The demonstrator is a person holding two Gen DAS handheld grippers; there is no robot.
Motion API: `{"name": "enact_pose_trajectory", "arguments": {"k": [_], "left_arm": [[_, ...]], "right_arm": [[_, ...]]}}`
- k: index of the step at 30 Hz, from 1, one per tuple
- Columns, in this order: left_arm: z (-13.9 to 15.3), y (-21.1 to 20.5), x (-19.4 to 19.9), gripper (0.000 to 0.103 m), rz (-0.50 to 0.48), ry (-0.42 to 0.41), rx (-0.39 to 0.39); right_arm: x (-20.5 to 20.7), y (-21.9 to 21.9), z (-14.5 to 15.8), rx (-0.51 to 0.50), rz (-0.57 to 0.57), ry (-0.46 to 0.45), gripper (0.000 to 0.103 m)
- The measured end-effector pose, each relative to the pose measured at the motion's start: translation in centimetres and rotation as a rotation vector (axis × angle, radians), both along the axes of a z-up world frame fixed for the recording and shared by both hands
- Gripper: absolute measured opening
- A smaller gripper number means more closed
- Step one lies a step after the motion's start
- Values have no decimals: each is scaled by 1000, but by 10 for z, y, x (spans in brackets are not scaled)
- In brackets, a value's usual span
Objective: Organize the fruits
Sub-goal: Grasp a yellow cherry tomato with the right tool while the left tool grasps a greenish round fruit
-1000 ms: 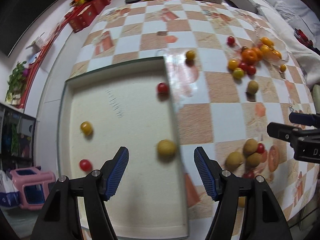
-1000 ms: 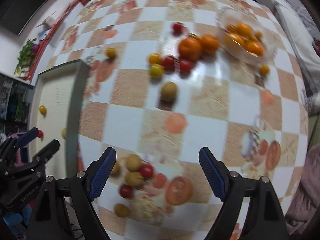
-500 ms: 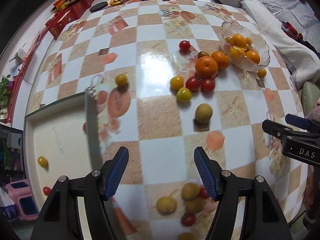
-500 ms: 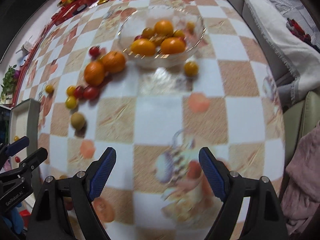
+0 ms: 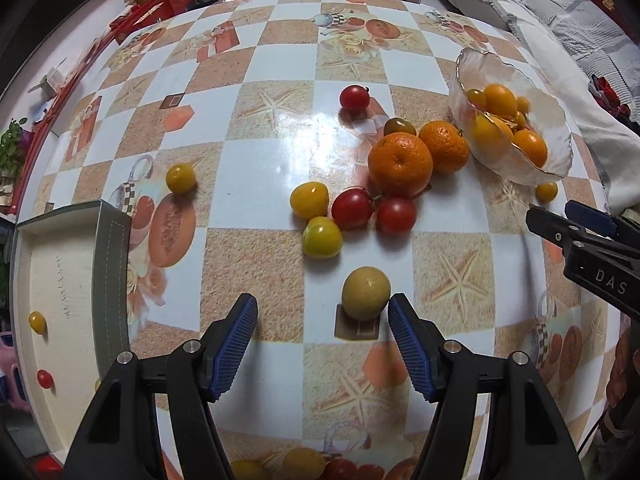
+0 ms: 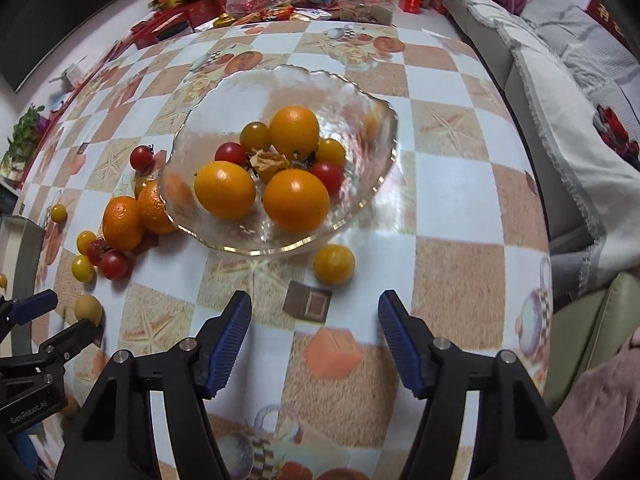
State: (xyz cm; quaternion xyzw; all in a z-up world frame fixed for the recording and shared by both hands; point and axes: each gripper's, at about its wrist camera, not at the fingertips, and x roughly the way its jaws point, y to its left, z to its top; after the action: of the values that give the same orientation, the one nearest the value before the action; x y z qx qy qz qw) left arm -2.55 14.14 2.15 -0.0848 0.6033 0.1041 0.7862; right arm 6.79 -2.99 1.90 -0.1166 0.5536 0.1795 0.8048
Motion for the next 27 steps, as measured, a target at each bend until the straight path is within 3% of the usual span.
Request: {"name": "enact_pose_trajectory", "arguments": {"k": [3, 6, 10, 11, 16, 27], "left_arm": [[-5, -1, 4, 69, 15, 2, 1], [-8, -2, 8, 69, 19, 3, 7], [-9, -5, 8, 67, 19, -2, 16], [-9, -6, 7, 60, 16, -8, 16], [-5, -18, 9, 27, -36, -27, -2], [8, -11, -6, 26, -71, -41, -93]], "right_arm": [[4, 5, -4, -1, 32, -16, 65], [5, 9, -6, -7, 58, -40, 56], [7, 8, -4, 4, 72, -55, 30], [8, 6, -4, 4, 63, -55, 24], [7, -8, 1, 53, 27, -15, 23], [-28, -33, 15, 149, -75, 83, 23]]}}
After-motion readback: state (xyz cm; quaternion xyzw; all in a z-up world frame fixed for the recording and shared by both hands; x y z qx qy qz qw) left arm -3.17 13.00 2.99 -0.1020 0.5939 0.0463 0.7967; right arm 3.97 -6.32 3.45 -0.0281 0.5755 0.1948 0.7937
